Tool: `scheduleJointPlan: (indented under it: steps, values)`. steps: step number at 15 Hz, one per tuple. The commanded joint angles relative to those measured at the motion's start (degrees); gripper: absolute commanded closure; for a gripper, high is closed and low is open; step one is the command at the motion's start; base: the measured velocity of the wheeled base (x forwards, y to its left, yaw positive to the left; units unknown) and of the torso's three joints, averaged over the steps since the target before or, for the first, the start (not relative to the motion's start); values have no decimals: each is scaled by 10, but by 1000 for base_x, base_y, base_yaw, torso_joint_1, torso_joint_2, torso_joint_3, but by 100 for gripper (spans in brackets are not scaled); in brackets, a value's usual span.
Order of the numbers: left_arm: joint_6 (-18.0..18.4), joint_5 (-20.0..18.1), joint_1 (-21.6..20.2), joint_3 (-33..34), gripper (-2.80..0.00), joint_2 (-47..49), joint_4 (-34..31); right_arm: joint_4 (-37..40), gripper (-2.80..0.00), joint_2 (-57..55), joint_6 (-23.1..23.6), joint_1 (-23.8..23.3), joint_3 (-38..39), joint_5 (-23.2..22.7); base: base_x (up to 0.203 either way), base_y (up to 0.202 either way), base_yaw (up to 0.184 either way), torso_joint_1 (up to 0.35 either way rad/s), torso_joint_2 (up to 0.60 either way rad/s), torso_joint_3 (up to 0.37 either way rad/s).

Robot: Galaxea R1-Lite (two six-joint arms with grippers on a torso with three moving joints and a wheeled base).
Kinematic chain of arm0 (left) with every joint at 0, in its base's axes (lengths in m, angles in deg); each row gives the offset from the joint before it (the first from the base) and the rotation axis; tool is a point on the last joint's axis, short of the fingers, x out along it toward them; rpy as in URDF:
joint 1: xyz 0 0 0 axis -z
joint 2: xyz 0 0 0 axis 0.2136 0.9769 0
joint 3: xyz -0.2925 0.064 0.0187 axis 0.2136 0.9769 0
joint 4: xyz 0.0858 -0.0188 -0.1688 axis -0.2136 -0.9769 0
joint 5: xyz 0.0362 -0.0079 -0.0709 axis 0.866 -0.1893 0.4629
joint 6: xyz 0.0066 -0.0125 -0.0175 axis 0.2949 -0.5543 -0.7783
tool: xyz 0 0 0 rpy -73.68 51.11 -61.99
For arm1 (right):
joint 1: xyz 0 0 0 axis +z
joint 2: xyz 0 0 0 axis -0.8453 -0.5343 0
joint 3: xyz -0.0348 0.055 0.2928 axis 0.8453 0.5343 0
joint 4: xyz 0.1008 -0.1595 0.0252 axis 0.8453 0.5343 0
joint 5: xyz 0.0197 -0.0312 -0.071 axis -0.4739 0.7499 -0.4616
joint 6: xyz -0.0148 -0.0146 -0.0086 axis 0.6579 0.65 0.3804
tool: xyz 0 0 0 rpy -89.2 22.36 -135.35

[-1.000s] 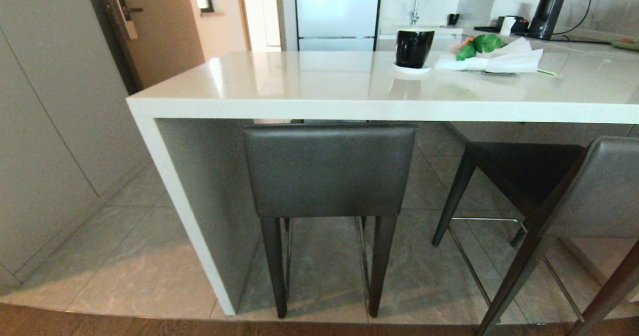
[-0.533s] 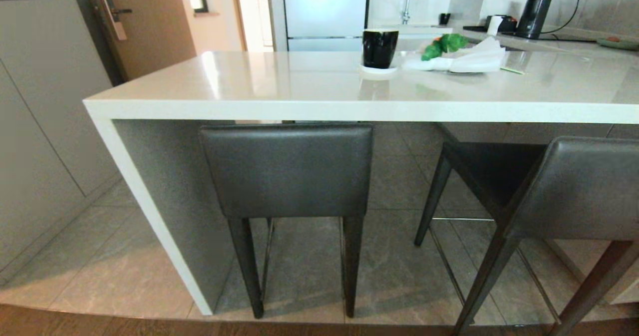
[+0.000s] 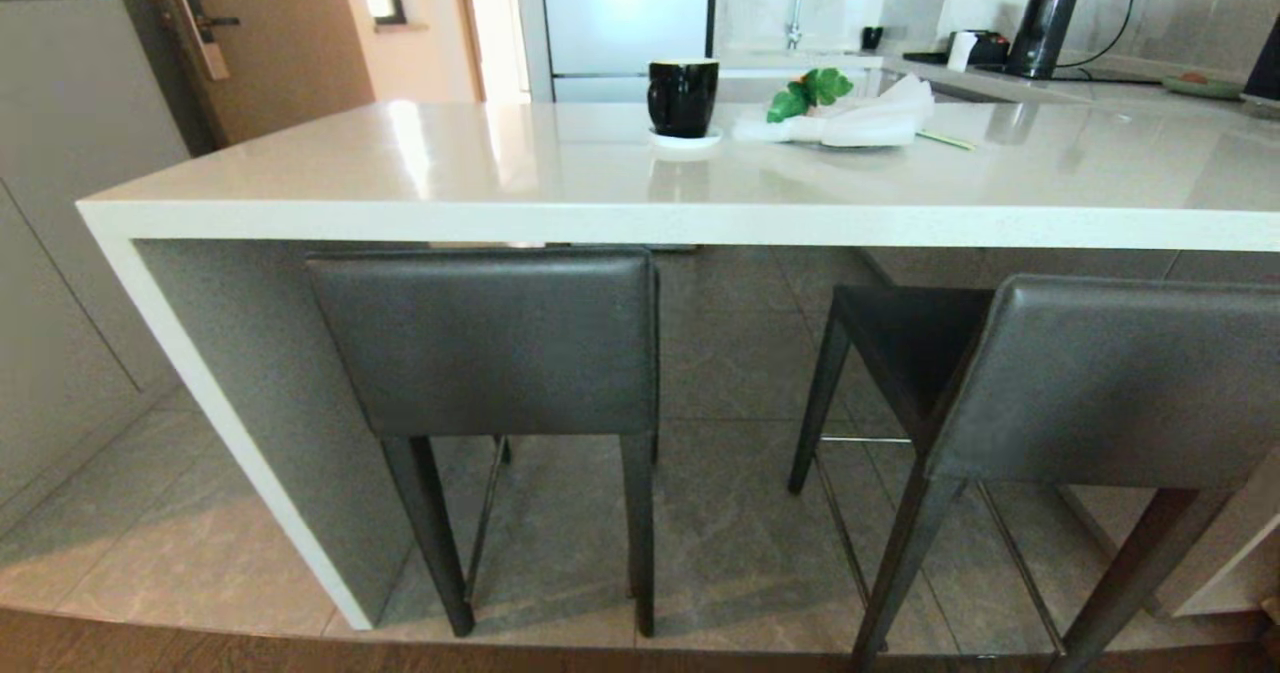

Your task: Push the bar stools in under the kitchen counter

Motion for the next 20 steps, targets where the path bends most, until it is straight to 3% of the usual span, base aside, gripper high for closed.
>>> scheduleJointPlan:
  steps: [1,9,20]
  values:
    - [0,0,0,2,0,1,0,0,0,-1,0,0,0,0,0,-198,3,-2,2,3]
    - [0,0,0,2,0,0,0,0,0,-1,0,0,0,0,0,-179,2,3,3,2]
    - [0,0,0,2,0,1,0,0,0,-1,0,0,0,0,0,0,0,0,0,0]
